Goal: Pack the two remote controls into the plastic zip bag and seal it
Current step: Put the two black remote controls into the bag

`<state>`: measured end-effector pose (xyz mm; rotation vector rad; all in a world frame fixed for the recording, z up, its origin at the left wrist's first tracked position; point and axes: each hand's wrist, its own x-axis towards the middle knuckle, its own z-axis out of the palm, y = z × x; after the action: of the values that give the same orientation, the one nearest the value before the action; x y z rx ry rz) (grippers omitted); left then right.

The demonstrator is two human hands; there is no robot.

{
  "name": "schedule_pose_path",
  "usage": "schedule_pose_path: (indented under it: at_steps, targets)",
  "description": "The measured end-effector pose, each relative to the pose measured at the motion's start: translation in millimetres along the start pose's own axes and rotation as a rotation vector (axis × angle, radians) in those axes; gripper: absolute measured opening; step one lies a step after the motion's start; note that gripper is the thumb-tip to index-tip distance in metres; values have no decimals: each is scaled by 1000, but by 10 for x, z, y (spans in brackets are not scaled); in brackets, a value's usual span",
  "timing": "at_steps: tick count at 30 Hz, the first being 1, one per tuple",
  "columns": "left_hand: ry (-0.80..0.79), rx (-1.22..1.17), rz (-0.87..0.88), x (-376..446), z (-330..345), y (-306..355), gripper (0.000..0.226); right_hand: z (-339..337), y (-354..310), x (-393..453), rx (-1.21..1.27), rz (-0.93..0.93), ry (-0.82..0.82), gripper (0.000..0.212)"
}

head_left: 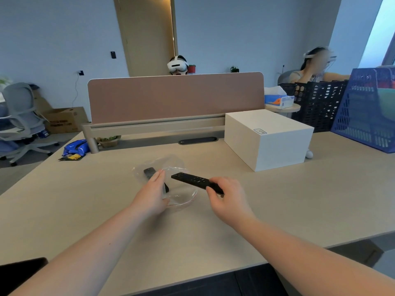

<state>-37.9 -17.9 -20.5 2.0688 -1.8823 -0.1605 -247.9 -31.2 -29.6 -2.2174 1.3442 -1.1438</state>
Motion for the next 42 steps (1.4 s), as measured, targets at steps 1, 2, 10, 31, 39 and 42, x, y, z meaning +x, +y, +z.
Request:
schedule_pose_path:
  at_steps: [1, 2, 10, 31, 39, 42]
  targets:
    - [3, -5, -5, 7, 3, -11, 87, 7, -12, -19, 5, -15, -1, 21]
    - [6, -11, -7, 14, 7, -21, 87, 24, -19, -34, 8, -25, -5, 23]
    - [7, -42, 46, -15, 65, -81, 84, 282, -54, 16, -67, 61, -54, 24]
    - [-11, -102, 60, 46, 100, -210, 85, 929, -177, 408, -199, 129, -314, 18]
    - [-20, -105, 63, 47, 105, -214, 84, 959, -108, 527, -321, 129, -397, 19]
    - [-30, -104, 52, 38, 124, -221, 84, 977, -100, 562, -338, 120, -431, 23]
